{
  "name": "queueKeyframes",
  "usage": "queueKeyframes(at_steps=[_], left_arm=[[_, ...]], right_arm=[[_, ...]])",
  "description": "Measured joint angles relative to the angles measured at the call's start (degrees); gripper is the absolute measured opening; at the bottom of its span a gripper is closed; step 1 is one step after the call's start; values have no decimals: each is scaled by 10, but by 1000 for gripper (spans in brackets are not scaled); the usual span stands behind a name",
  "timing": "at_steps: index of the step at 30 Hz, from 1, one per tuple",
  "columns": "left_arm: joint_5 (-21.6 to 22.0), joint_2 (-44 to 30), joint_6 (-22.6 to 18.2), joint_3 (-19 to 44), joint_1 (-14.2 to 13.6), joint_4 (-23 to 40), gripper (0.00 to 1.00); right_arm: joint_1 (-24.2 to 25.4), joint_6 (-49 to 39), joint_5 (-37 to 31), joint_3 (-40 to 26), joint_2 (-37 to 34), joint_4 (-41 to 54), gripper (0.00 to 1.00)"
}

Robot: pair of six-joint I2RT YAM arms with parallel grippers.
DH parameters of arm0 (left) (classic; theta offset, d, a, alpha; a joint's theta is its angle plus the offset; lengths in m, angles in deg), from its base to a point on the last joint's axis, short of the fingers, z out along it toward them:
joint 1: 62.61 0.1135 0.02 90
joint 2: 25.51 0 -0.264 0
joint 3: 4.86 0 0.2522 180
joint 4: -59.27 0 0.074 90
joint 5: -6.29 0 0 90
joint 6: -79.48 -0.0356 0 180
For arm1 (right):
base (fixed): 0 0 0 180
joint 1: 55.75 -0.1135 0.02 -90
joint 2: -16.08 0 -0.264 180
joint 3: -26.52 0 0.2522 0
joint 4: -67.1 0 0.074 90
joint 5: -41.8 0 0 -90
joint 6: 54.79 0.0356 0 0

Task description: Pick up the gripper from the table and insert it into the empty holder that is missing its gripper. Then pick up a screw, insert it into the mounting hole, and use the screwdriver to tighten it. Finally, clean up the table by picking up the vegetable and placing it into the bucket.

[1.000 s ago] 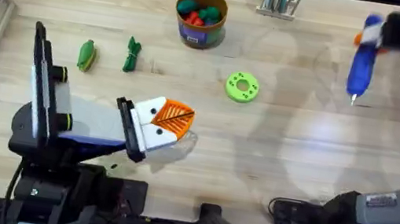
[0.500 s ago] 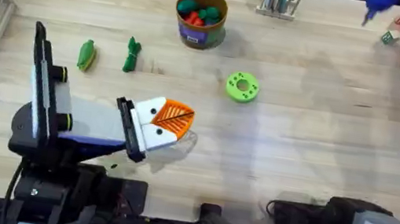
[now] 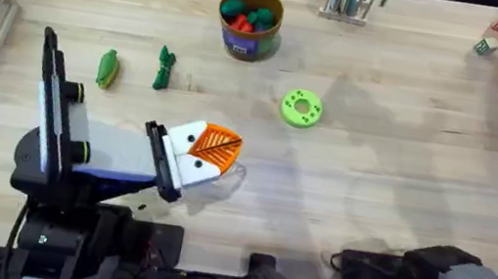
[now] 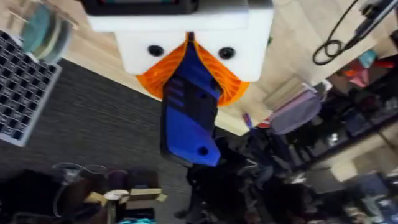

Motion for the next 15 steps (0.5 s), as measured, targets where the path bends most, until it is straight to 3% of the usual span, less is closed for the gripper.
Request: queueKeyframes(at_steps=[8, 15], left_arm=[[0, 0, 0, 0, 0, 0, 5], [0, 0, 0, 0, 0, 0, 5]], right_arm=[[-66, 45, 4, 92, 0, -145, 22], [-108, 136, 7, 222, -2, -391, 22]])
